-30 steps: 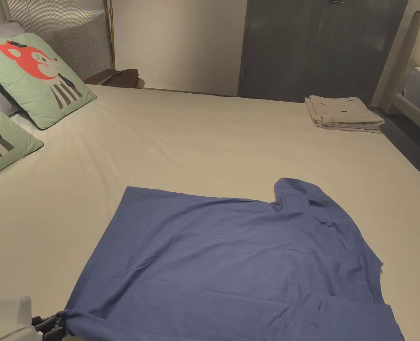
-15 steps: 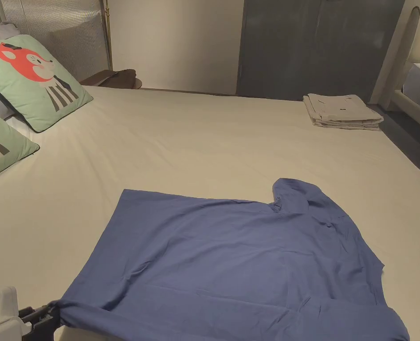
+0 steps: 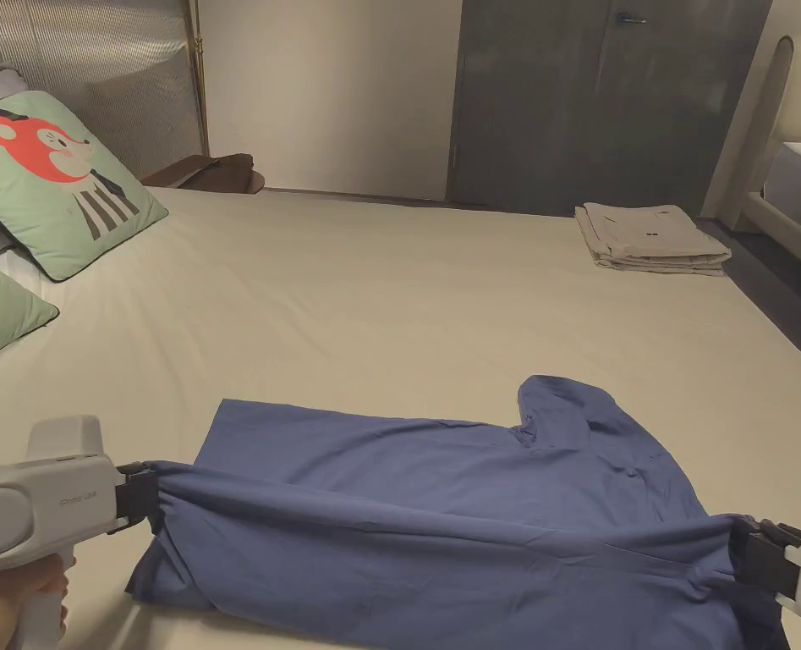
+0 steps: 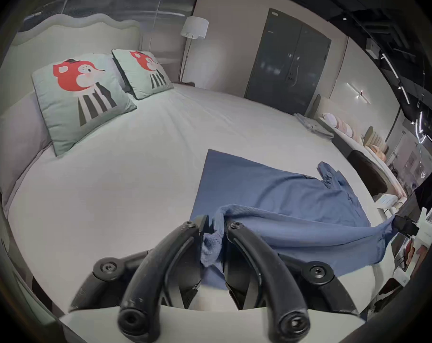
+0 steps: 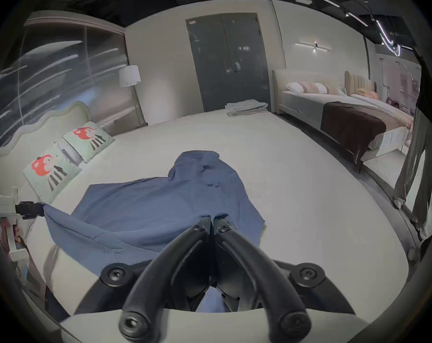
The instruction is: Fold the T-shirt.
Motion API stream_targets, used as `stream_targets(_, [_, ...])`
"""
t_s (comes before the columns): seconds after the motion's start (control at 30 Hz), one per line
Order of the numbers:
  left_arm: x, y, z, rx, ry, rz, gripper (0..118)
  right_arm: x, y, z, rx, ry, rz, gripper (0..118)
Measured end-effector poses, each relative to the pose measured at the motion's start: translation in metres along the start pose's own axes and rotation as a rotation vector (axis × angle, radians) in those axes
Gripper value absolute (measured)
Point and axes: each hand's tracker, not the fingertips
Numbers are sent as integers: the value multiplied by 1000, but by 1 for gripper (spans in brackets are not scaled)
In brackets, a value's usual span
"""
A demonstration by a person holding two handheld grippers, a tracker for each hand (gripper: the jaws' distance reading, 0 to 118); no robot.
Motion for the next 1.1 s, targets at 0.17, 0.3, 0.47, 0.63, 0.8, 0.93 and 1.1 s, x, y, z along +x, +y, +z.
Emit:
stream_targets(0.17, [4,9,-57,-116,48,-7,7,4,16,-58,-102,-36,11,0])
stream_targets(0.3, [4,4,-88,-192,80,3,7,4,16,-87,-183,-73,30,0])
stream_targets(0.47, [4,-3,-105,-222,96,21,7,1,10,-118,-243,-105,83,0])
stream_targets(0.63, [2,-3,-106,-215,113,20,49,12,5,-124,-239,-105,66,17])
stream_targets(0.8, [2,-5,-75,-65,119,-31,100,8,10,-87,-111,-138,115,95])
stream_targets(0.93, [9,-13,-32,104,83,-40,91,3,10,-46,54,-126,118,96])
stream_targets(1.1, [20,-31,15,212,65,-76,34,-13,2,6,204,-87,87,70])
